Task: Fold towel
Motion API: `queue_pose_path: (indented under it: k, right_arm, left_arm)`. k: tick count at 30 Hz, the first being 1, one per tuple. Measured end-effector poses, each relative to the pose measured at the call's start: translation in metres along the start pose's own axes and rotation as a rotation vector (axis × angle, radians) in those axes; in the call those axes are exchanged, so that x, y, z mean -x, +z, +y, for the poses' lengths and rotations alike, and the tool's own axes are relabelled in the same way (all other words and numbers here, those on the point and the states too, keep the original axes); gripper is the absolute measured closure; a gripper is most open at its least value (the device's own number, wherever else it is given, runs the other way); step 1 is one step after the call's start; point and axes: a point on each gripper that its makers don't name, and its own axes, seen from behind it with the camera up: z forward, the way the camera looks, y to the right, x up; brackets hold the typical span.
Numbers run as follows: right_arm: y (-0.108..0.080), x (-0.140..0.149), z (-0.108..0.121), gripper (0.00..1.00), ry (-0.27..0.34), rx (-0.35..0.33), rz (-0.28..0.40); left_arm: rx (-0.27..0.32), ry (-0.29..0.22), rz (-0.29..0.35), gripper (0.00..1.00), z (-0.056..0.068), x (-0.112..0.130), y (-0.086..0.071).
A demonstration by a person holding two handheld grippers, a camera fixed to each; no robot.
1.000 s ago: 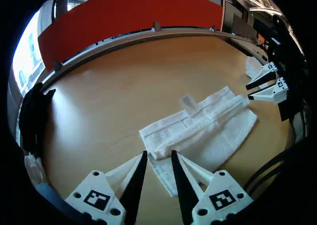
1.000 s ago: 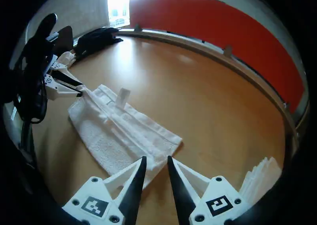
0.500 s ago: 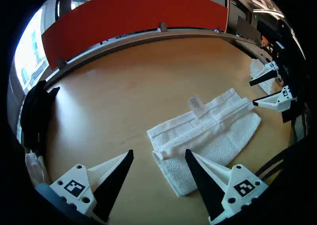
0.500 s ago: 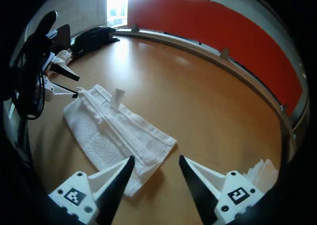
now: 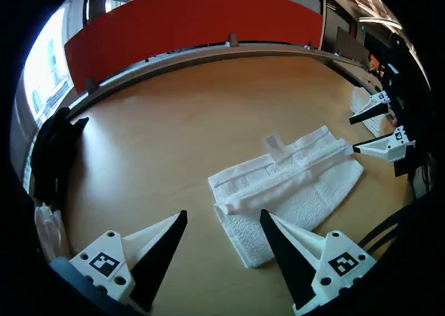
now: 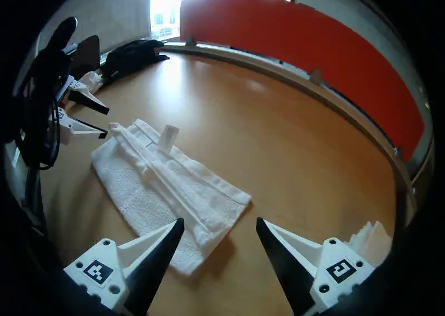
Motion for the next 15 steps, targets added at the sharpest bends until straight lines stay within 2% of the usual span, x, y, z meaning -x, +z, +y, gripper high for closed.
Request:
queue_pose_path:
  k: [8,15]
  right_arm:
    - [0.0,-0.002,-0.006,0.0,0.004,-0.009,0.004]
    - [0.008,-0.008,-0.02,0.0,-0.01,-0.03,0.008]
  left_arm:
    - [-0.023,-0.038,-0.005,0.03,-0.007,0.015,-0.014]
    - [-0.049,-0.081,-0.008,0.02,-0.017,0.029,-0.027]
